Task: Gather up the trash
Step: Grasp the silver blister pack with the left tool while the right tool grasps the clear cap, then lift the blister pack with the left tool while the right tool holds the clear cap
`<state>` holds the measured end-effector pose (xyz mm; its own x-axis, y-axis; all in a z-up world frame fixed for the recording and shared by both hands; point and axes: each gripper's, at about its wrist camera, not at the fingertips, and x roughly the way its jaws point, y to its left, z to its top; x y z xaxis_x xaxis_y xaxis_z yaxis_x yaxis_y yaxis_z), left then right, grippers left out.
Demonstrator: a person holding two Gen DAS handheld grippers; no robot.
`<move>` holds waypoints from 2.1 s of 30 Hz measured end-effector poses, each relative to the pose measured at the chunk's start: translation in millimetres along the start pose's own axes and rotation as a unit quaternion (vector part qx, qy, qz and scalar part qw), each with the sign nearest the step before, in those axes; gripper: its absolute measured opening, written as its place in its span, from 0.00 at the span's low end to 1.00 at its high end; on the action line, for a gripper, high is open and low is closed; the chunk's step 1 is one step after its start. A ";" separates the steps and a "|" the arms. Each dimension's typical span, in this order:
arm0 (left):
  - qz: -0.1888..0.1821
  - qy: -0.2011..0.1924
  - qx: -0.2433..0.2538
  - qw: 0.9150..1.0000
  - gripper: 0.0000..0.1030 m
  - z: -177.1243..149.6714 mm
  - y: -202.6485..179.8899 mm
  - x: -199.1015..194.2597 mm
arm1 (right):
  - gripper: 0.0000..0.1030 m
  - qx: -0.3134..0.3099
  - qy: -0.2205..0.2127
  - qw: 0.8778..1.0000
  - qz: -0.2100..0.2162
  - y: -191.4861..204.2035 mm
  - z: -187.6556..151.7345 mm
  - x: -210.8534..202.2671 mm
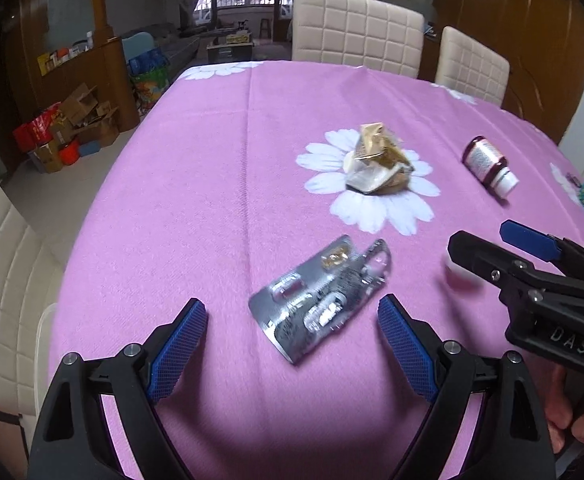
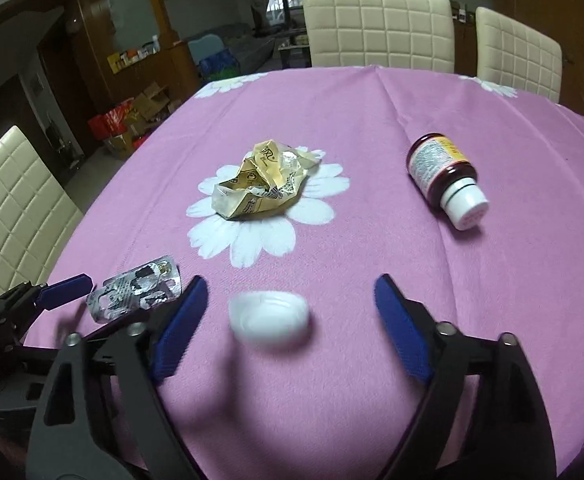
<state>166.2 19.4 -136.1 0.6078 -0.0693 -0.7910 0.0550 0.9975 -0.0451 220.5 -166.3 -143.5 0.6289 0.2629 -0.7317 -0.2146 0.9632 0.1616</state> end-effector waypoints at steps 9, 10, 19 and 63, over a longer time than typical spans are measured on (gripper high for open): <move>-0.014 -0.013 0.001 1.000 0.72 -1.2 1.5 -3.4 | 0.66 -0.012 0.028 0.999 -0.014 2.6 -10.5 4.3; -0.015 -0.014 0.000 1.000 0.70 -1.5 1.9 -4.2 | 0.68 -0.013 0.029 0.999 -0.017 3.1 -13.8 1.8; -0.011 -0.022 0.010 1.000 0.51 -4.2 -1.0 -10.6 | 0.70 -0.021 0.031 0.999 -0.020 8.1 -30.3 -11.8; -0.014 -0.056 -0.028 0.998 0.04 -54.7 59.6 -71.9 | 0.40 -0.105 0.001 0.994 0.017 95.8 -44.6 -57.0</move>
<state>82.4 84.7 -115.3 0.6909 -0.0960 -0.7165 0.0315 0.9942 -0.1028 130.7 -91.5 -115.8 0.6165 0.2953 -0.7299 -0.3871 0.9209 0.0455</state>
